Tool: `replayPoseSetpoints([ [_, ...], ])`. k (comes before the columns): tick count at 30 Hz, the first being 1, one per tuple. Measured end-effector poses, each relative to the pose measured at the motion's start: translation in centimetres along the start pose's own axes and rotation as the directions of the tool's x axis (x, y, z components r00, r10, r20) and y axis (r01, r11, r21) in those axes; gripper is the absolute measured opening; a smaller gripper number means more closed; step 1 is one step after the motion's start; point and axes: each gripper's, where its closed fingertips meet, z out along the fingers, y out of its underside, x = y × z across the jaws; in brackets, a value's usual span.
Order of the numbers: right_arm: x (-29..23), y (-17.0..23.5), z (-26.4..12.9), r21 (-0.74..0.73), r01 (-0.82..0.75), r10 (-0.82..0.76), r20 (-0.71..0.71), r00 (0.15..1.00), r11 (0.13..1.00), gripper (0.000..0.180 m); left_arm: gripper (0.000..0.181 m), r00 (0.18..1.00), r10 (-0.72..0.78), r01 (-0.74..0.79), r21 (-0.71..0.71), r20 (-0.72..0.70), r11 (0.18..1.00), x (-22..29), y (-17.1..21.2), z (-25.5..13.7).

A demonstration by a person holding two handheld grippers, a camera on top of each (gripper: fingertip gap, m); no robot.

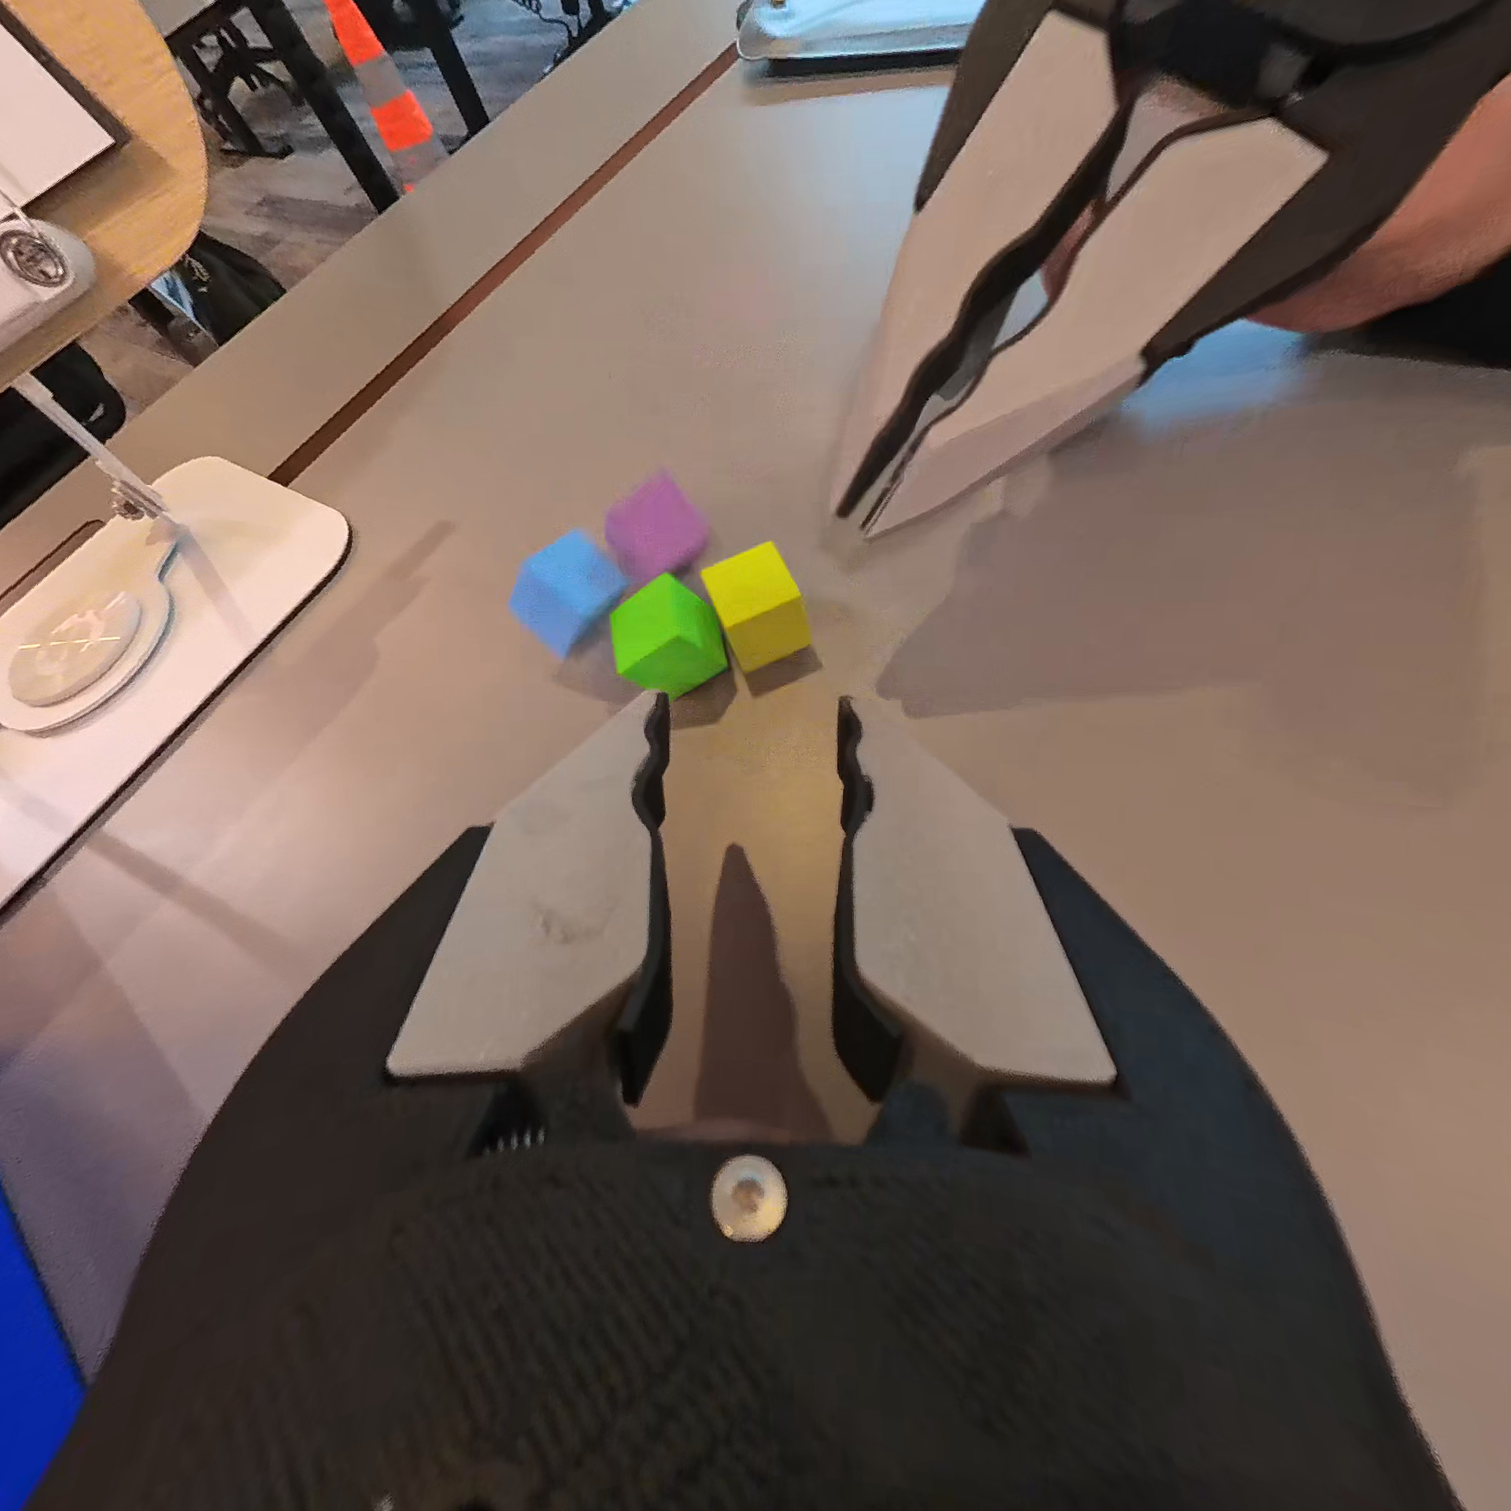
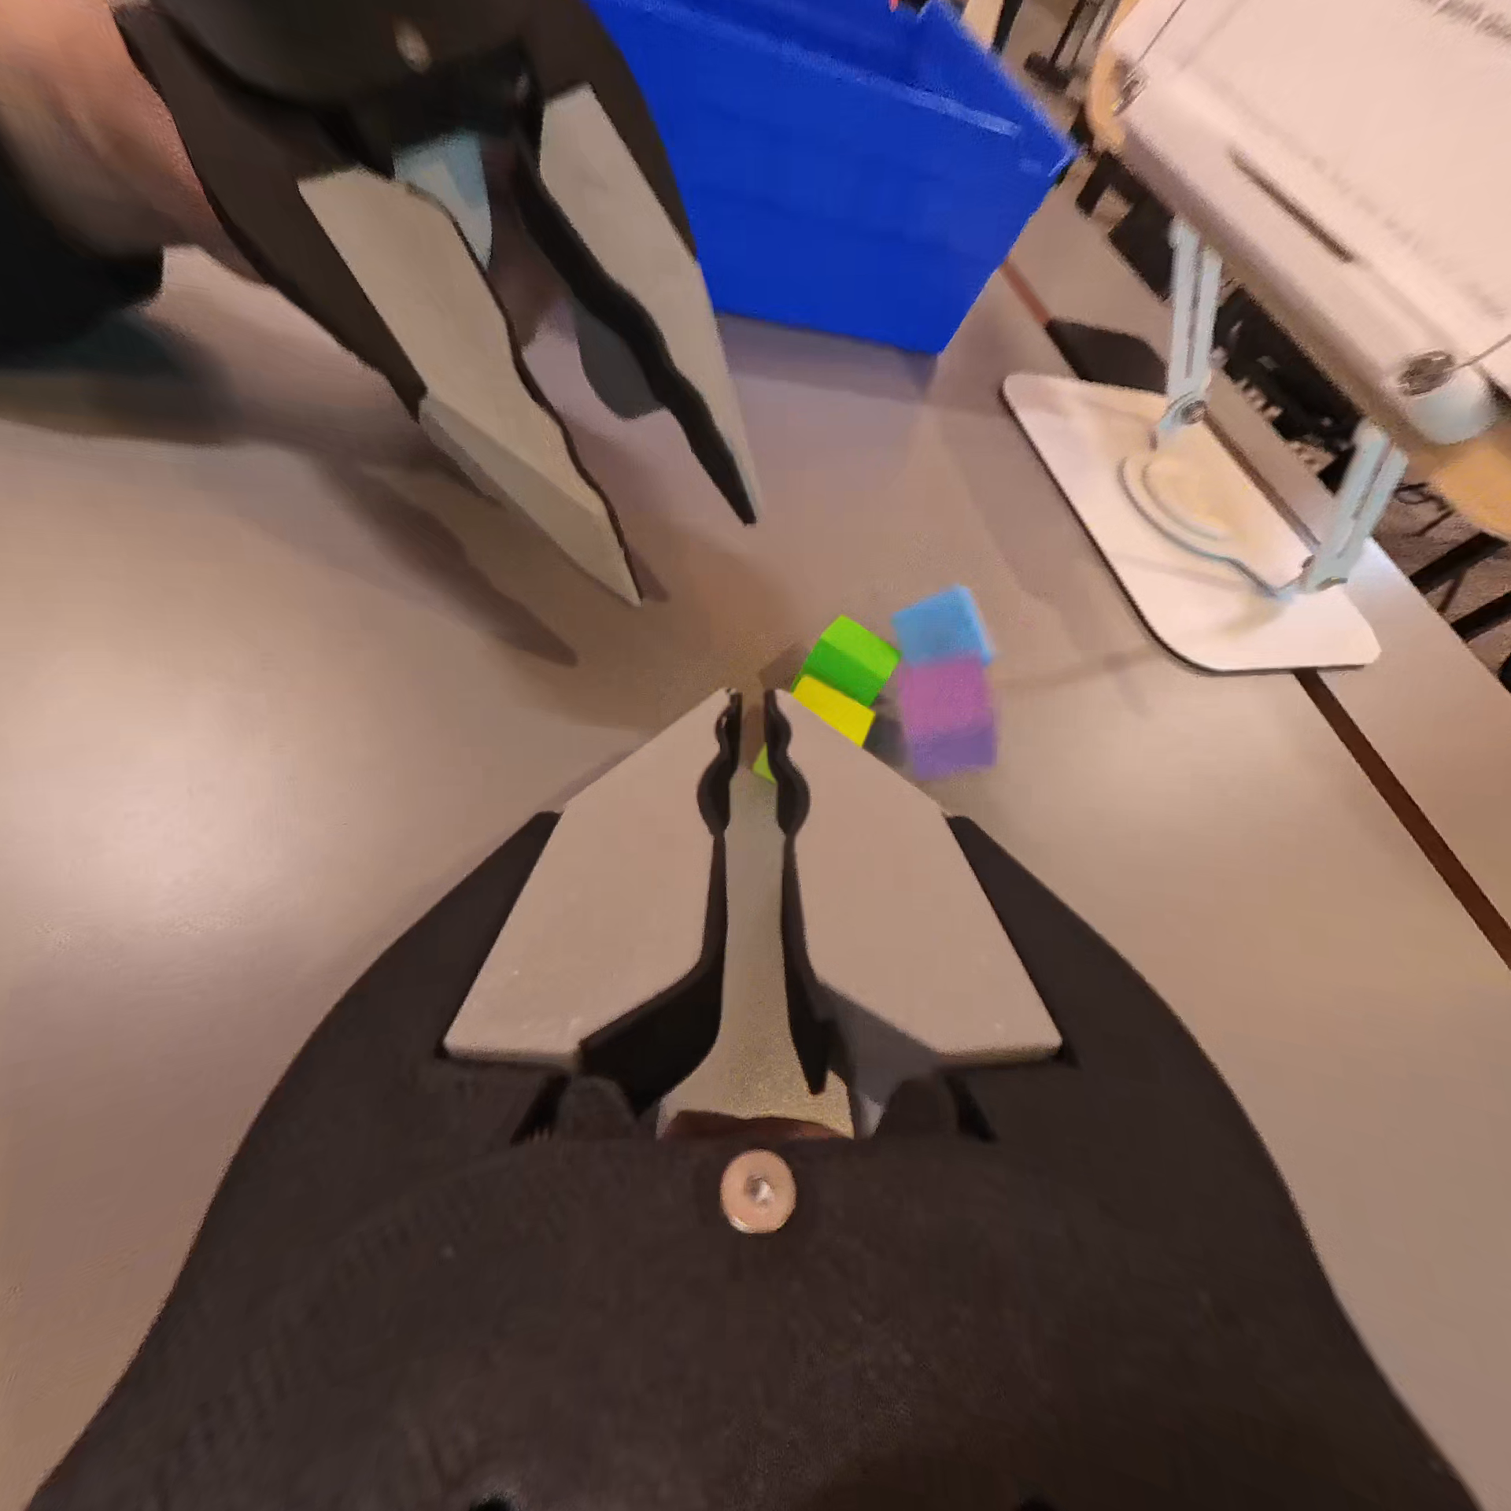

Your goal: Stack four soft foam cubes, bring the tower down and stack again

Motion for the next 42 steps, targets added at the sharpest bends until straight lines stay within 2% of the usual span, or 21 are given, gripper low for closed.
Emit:
replayPoseSetpoints([
  [2,0.9,0.1,-0.6,0.028,-0.021,0.023,-0.071,0.997,0.999,0.008,0.039,1.000,0.014,-0.013,-0.009,0.011,1.000,0.0,0.0,0.2],
  [4,2.9,1.3,-1.3,0.014,-0.032,0.034,-0.215,0.976,0.999,0.007,0.039,0.999,0.031,-0.031,-0.021,0.026,0.999,-0.1,0.1,0.5],
  [7,6.4,2.1,-3.1,-0.051,-0.011,-0.013,-0.451,0.893,0.999,0.007,0.040,0.998,0.056,-0.055,-0.042,0.010,0.998,0.3,0.2,1.2],
  [12,8.1,2.0,-4.2,-0.119,0.056,-0.119,-0.620,0.776,0.991,0.005,0.043,0.997,0.069,-0.070,-0.067,-0.020,0.995,1.0,1.0,1.9],
  [15,8.7,2.5,-4.3,-0.161,0.037,-0.135,-0.656,0.743,0.986,0.004,0.046,0.999,0.051,-0.052,-0.110,-0.014,0.993,0.8,1.9,2.3],
  [17,9.3,2.8,-4.9,-0.171,0.016,-0.131,-0.689,0.713,0.985,0.002,0.045,0.998,0.060,-0.059,-0.086,0.010,0.995,0.6,1.5,2.1],
  [19,9.8,3.0,-5.8,-0.149,-0.025,-0.092,-0.722,0.685,0.989,0.002,0.043,0.997,0.079,-0.078,-0.067,0.018,0.995,0.8,1.0,2.0],
  [24,10.5,3.4,-7.7,-0.082,-0.098,-0.002,-0.776,0.630,0.992,0.003,0.044,0.993,0.117,-0.110,-0.162,0.034,0.981,0.7,2.4,2.9],
  [26,10.7,3.8,-8.0,-0.079,-0.122,0.013,-0.787,0.617,0.989,0.003,0.043,0.993,0.110,-0.101,-0.154,0.048,0.983,0.4,2.3,2.9],
  [33,10.5,3.5,-7.8,-0.070,-0.109,0.014,-0.779,0.627,0.992,0.004,0.040,0.976,0.194,-0.173,-0.191,0.099,0.966,-0.1,2.5,2.8],
  [42,10.0,2.7,-7.6,-0.003,-0.108,0.070,-0.746,0.663,0.994,0.008,0.046,0.973,0.137,-0.095,-0.220,0.187,0.971,-1.8,2.4,1.8],
])
